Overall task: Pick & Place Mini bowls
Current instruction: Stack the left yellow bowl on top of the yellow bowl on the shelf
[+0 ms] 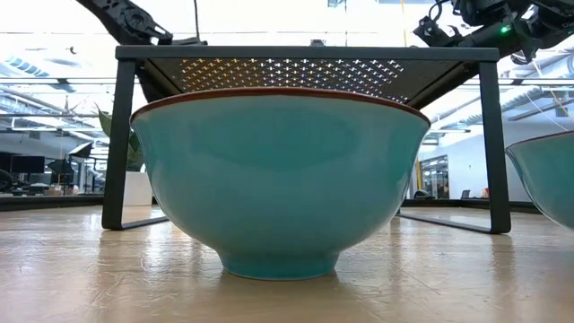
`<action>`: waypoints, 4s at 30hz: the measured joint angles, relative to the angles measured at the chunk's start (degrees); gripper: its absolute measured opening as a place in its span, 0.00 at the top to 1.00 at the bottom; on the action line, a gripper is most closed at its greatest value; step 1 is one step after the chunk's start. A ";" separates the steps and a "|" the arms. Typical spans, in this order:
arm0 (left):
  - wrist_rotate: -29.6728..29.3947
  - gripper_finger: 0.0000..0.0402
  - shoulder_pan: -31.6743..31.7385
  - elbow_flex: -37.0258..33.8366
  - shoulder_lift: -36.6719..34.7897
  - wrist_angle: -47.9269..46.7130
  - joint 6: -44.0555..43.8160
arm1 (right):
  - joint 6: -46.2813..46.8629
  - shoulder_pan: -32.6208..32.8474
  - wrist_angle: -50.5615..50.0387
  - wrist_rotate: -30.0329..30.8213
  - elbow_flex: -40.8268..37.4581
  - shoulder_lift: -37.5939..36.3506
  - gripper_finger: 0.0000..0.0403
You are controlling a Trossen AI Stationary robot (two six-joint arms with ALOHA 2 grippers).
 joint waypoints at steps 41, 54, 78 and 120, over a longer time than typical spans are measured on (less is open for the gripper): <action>-2.03 0.56 -2.78 -6.72 8.41 2.56 1.08 | 0.37 0.00 0.19 -0.04 0.00 0.00 0.61; 4.32 0.82 -4.16 -6.52 8.28 -12.67 -16.90 | 0.37 0.00 0.15 -0.04 -0.02 0.02 0.61; -6.86 0.49 -4.82 6.33 -3.12 -24.60 -30.70 | 0.39 0.00 -0.05 -0.17 -0.07 0.02 0.61; -3.46 0.58 2.95 -9.50 -3.23 -14.12 -47.93 | 1.55 -0.02 -0.87 -0.22 -0.07 0.02 0.61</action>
